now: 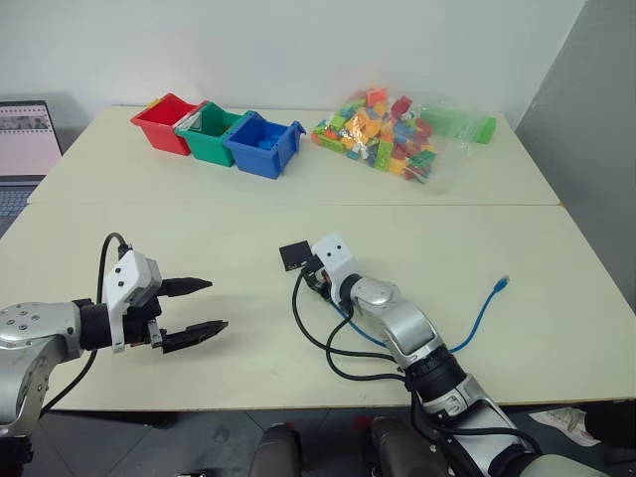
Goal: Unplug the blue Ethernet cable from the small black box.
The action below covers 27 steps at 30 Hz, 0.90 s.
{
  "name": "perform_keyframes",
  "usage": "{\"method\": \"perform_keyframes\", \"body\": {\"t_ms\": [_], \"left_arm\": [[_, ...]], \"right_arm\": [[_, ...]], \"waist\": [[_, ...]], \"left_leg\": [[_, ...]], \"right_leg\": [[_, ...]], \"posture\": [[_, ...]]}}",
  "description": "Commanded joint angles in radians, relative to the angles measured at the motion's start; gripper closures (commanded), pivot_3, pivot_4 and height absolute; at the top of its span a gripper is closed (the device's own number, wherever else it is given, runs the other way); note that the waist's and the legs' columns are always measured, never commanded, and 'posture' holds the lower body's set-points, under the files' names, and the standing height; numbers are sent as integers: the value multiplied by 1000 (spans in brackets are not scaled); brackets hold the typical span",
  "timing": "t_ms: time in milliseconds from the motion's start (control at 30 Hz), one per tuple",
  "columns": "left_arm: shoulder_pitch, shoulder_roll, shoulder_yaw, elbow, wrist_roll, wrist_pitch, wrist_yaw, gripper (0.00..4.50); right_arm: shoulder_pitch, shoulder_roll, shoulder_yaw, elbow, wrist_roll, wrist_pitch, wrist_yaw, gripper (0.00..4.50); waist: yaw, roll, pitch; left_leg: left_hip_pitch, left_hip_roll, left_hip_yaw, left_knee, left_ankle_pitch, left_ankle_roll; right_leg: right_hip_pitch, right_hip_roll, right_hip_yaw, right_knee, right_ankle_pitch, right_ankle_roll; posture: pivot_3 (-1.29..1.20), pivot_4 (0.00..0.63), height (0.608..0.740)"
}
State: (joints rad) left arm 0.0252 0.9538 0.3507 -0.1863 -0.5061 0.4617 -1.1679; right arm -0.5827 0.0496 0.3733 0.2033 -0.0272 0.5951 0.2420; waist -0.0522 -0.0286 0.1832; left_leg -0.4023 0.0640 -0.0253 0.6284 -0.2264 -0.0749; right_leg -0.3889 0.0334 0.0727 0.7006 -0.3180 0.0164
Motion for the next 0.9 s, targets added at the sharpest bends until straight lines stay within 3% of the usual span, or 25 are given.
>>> {"method": "perform_keyframes", "body": {"t_ms": [33, 167, 267, 433, 567, 900], "left_arm": [[-44, -12, 12, 17, -30, 49, 44, 0], [-76, -36, 26, 29, -86, 121, 66, 0], [-92, -43, 33, 25, -144, 193, 69, 0], [-182, -35, 8, 44, -333, 427, 35, 0], [-257, -38, -21, 48, -403, 530, 36, 0], [-352, -56, -90, 49, -444, 588, 19, 0]], "right_arm": [[-19, -43, -14, -6, -22, -20, 30, 3300], [-31, -125, 33, -30, -48, -93, 120, 4277], [-37, -174, 54, -43, -57, -176, 186, 4268], [-77, -313, 94, -112, -1, -533, 496, 4268], [-109, -374, 114, -123, -1, -735, 638, 4268], [-164, -364, 69, -197, 67, -710, 743, 4268]], "waist": [[2, 0, 0], [1, 0, 0], [0, 0, 0], [-2, 0, 1], [-5, 0, 1], [-4, -1, 1]], "left_leg": [[0, 0, 0, 0, 0, 0], [0, -1, 0, 0, 0, 0], [0, 0, 0, 0, 0, 0], [-1, 0, -1, 0, 0, 0], [-1, 0, -1, 0, 0, 0], [0, 0, -1, 1, 0, 0]], "right_leg": [[0, 0, 0, 0, 0, 0], [0, 0, 0, 0, 0, 0], [0, 0, 0, 0, 0, 0], [0, 0, -1, 0, 0, 0], [0, 0, -2, 0, 0, 0], [0, 0, -1, 3, 3, -4]], "posture": [[0, 150, 740], [0, 150, 740], [0, 150, 740], [0, 150, 740], [0, 150, 740], [0, 150, 740]]}}
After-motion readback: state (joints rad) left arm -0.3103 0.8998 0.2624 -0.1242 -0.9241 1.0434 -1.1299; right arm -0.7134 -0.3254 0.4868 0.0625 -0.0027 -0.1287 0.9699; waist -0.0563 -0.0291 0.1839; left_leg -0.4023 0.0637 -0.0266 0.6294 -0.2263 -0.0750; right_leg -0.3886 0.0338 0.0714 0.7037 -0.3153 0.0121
